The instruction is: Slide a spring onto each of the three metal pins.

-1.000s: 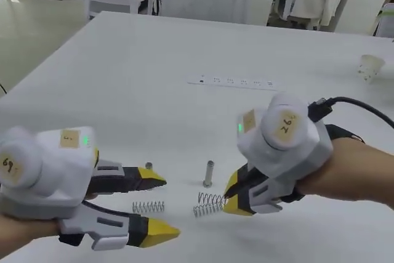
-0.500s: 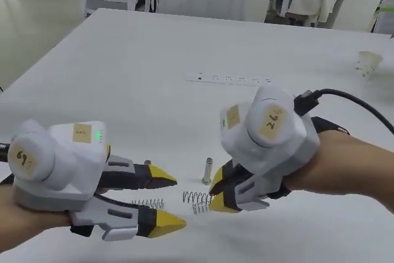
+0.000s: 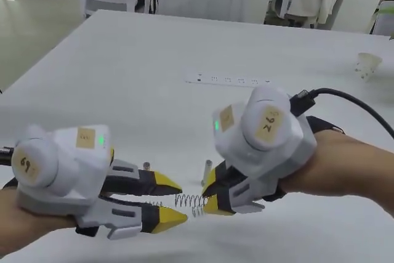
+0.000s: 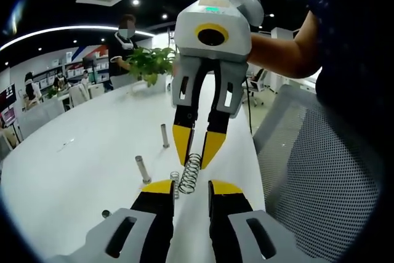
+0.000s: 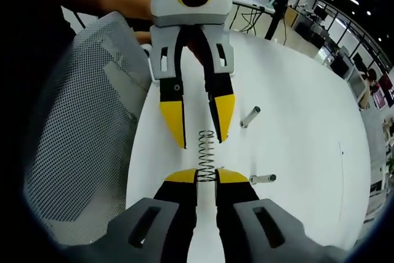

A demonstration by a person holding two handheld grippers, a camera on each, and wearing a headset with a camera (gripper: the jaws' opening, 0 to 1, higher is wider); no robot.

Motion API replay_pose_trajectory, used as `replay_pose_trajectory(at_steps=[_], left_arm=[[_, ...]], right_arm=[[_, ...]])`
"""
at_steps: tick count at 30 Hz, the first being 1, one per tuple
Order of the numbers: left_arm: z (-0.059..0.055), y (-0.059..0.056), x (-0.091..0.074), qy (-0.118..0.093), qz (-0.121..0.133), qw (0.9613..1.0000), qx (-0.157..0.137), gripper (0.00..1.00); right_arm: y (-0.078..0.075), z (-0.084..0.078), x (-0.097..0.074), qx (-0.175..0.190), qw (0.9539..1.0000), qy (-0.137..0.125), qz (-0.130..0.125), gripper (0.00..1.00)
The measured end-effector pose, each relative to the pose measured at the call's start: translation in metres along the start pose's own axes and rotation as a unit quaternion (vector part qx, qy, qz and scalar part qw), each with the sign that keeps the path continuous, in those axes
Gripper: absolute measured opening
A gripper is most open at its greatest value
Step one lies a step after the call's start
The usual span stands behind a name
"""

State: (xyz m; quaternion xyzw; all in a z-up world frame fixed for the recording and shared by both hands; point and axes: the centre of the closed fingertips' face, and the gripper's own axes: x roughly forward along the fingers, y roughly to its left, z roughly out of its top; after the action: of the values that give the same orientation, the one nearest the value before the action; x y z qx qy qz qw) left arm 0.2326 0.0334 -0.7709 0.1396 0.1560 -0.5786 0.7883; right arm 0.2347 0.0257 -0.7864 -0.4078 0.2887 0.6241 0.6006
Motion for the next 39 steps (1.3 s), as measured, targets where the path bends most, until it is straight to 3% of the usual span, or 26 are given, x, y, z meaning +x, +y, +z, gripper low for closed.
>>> replay_pose_trajectory(at_steps=[19,39], left_arm=[[-0.0003,-0.0025,0.0018,0.004,-0.008,0.9998,0.019,0.03],[0.0044,-0.0078,0.0003,-0.011,-0.025,0.9995,0.017,0.02]], right_arm=[[0.0042,0.0002,-0.0011,-0.019,0.9998,0.002,0.004,0.08],[0.0055,0.0005,-0.0025,0.011,0.9998,-0.012,0.012,0.12]])
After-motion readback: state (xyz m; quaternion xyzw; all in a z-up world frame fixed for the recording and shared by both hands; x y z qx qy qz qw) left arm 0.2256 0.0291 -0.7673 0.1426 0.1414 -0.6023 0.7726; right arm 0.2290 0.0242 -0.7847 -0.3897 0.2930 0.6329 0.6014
